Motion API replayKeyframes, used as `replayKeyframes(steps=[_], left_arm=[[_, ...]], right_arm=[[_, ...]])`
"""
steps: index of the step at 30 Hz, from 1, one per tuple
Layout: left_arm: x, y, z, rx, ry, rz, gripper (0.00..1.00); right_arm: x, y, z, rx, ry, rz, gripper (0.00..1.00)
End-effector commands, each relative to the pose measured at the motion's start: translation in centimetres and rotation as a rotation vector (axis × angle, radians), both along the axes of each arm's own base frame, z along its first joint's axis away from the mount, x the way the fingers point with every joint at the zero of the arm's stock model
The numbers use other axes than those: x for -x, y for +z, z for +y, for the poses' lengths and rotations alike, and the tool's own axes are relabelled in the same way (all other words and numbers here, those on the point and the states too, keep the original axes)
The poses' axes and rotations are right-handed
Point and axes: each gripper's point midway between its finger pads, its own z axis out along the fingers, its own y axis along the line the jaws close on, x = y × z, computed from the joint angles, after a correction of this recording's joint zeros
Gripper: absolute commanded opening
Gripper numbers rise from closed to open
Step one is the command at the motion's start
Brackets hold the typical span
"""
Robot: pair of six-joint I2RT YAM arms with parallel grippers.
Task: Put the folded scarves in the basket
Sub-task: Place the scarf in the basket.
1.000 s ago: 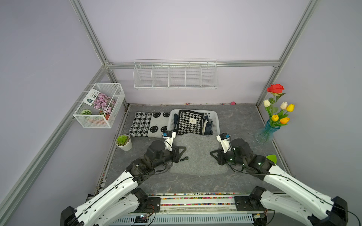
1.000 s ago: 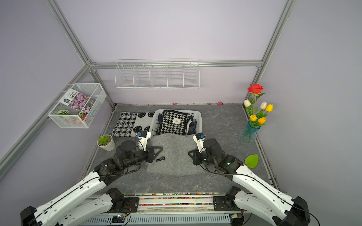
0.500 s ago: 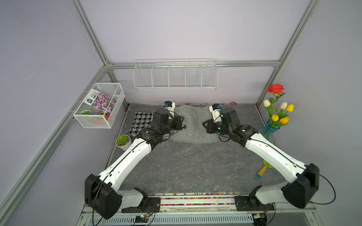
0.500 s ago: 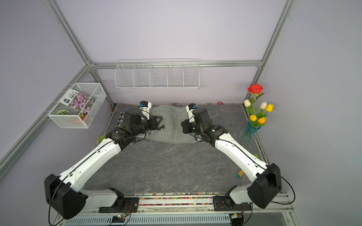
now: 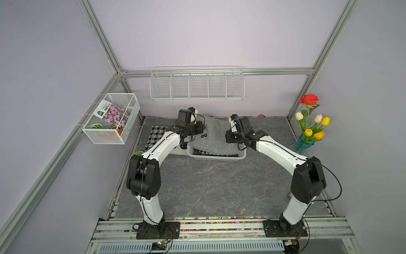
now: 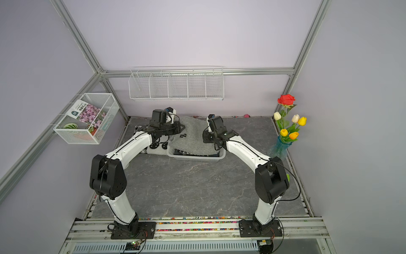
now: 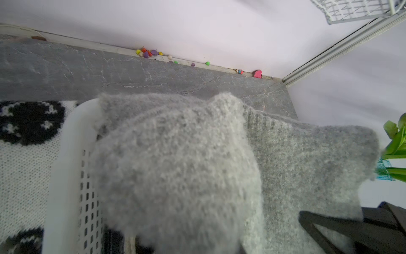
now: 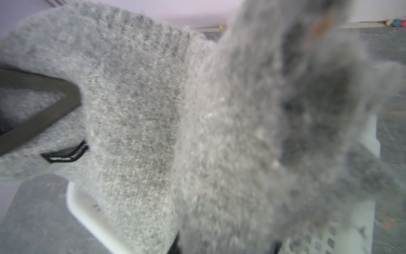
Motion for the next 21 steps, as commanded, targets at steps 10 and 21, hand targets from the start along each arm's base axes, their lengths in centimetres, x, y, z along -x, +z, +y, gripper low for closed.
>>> replayKeyframes(steps=[10,21], left_arm=[[-2.1,-5.9,0.6,-0.029,-0.020,0.128,0.11],[-2.3,-7.4,2.3,-0.131,0.016,0.152,0.46]], right_arm=[[-1.8,-5.9,-4.0,0.099,-0.042,0.110,0.00],[-1.6,-7.4,-4.9,0.155,-0.040,0.138,0.27]])
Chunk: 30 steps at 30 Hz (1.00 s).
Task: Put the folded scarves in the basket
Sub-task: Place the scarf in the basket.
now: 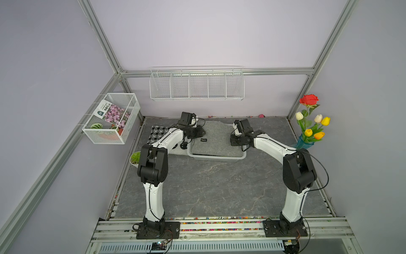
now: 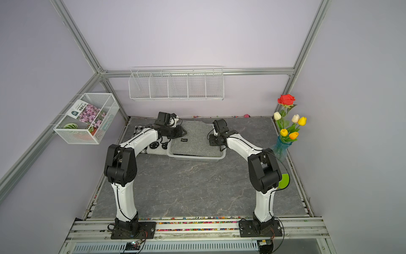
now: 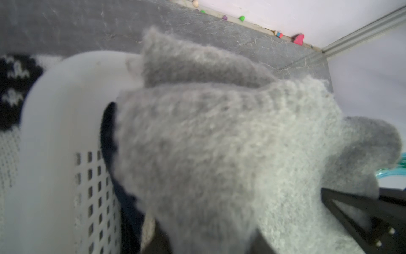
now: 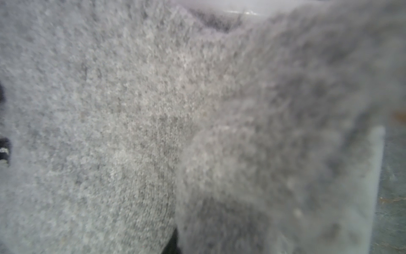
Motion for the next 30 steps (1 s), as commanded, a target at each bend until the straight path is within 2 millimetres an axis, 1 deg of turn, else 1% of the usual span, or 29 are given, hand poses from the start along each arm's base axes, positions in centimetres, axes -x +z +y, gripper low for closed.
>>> replayKeyframes(steps=[1,5,8,10,13,15,18,20,21,23,25,27,28,30], left_arm=[[-0.2,0.6,1.5,-0.065,0.036,-0.021,0.49],[0.0,1.9,2.0,-0.071,0.049,-0.046,0.50],[0.3,2.9,2.9,-0.099,0.085,-0.075,0.54],[0.4,4.3,3.2,-0.100,0.098,-0.108,0.56],[0.7,6.4,3.7,-0.096,0.117,-0.148,0.58],[1.2,7.8,4.0,-0.097,0.126,-0.180,0.58],[1.8,10.2,4.9,-0.114,0.165,-0.245,0.59],[2.4,11.8,4.9,-0.106,0.168,-0.294,0.60],[2.6,12.3,4.4,-0.085,0.154,-0.313,0.60],[3.2,13.3,2.8,-0.033,0.112,-0.337,0.59],[3.5,13.6,1.0,0.012,0.061,-0.354,0.59],[3.4,13.6,-0.7,0.047,0.027,-0.357,0.59],[3.1,13.0,-1.6,0.059,0.005,-0.349,0.59],[1.9,11.8,-2.8,0.064,-0.013,-0.322,0.59]], right_arm=[[0.4,0.1,-0.7,0.034,0.010,0.003,0.34],[0.4,2.0,-1.1,0.039,0.003,-0.043,0.41],[0.5,3.9,-1.5,0.033,-0.010,-0.089,0.44],[0.8,5.3,-1.8,0.028,-0.019,-0.119,0.45],[1.3,7.4,-1.7,0.001,-0.005,-0.173,0.47],[1.7,8.6,-1.3,-0.007,0.002,-0.205,0.48],[2.4,10.4,-0.8,0.033,0.017,-0.249,0.49],[2.5,11.4,0.0,0.027,0.032,-0.279,0.49],[2.5,11.7,0.6,0.006,0.051,-0.291,0.49],[2.3,12.1,2.3,-0.050,0.096,-0.302,0.49],[2.0,12.0,3.8,-0.084,0.133,-0.300,0.49],[1.3,11.5,4.9,-0.086,0.153,-0.304,0.49],[0.7,11.2,5.4,-0.084,0.162,-0.312,0.49],[-0.7,10.1,5.8,-0.071,0.152,-0.319,0.49]])
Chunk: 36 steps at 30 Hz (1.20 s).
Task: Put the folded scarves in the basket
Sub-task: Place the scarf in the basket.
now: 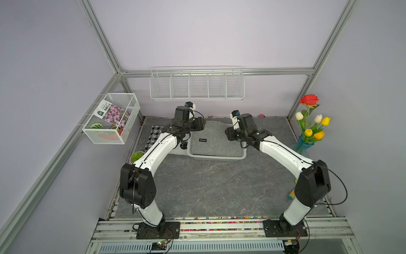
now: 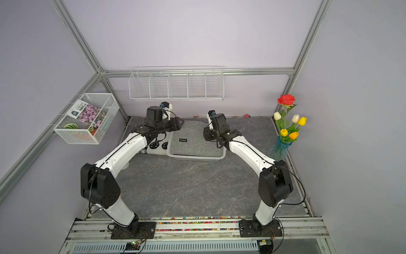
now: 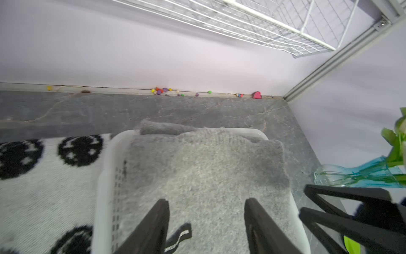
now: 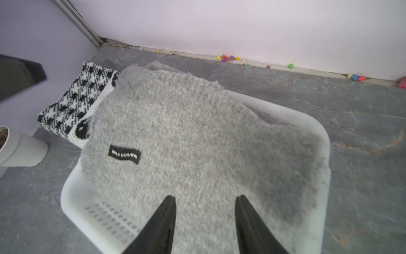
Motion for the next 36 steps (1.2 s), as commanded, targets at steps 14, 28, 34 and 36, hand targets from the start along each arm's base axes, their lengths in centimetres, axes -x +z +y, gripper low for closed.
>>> replayKeyframes(steps=[14,28,34,36], left_arm=[[-6.1,-16.2,-2.9,-0.084,0.027,0.160,0.56],[-2.8,-7.5,-3.4,0.007,-0.023,0.031,0.57],[-0.1,-2.9,-1.4,-0.004,0.012,-0.022,0.58],[0.8,-2.7,-0.2,-0.024,0.048,-0.027,0.59]], right_arm=[[-4.6,-12.6,0.4,0.206,-0.047,0.138,0.47],[-1.6,-6.0,-0.1,0.093,-0.009,0.065,0.49],[1.5,-3.6,-0.9,0.046,0.001,0.062,0.50],[2.5,-3.6,-1.3,0.037,0.002,0.070,0.51]])
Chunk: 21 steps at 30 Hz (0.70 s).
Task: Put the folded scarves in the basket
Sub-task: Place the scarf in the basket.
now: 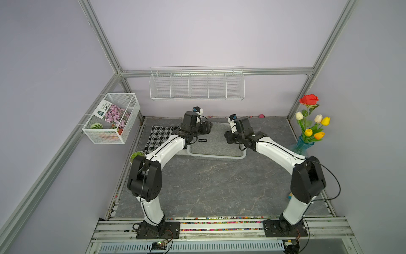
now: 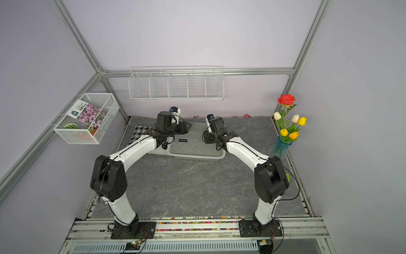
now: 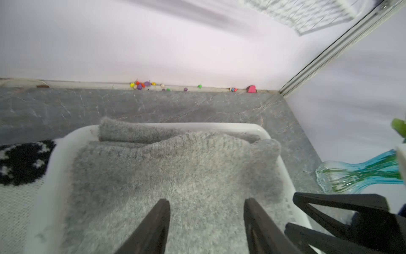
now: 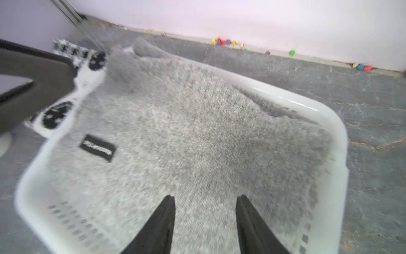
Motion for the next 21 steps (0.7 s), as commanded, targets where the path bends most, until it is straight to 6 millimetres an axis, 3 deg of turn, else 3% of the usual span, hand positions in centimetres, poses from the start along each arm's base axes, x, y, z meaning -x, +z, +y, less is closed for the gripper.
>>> replayKeyframes(steps=[1,6,8,12,17,21], left_arm=[[1.5,-0.6,2.6,-0.052,0.081,0.020,0.59],[3.8,-2.1,6.1,-0.060,0.221,0.031,0.59],[4.3,-2.9,7.4,-0.085,0.269,0.045,0.59],[5.1,-5.0,8.0,-0.123,0.269,0.099,0.60],[5.5,-6.1,8.3,-0.133,0.281,0.128,0.60],[5.4,-6.2,10.0,-0.150,0.329,0.115,0.60]], right_arm=[[2.1,-1.1,-0.3,-0.018,0.014,0.054,0.51],[4.0,-2.3,-0.6,-0.016,0.038,0.122,0.51],[4.1,-3.1,-1.9,0.047,-0.005,0.152,0.51],[4.8,-5.3,-3.9,0.192,-0.022,0.209,0.50],[5.8,-9.1,-5.7,0.261,-0.045,0.272,0.49],[6.3,-8.7,-5.7,0.125,-0.066,0.240,0.49]])
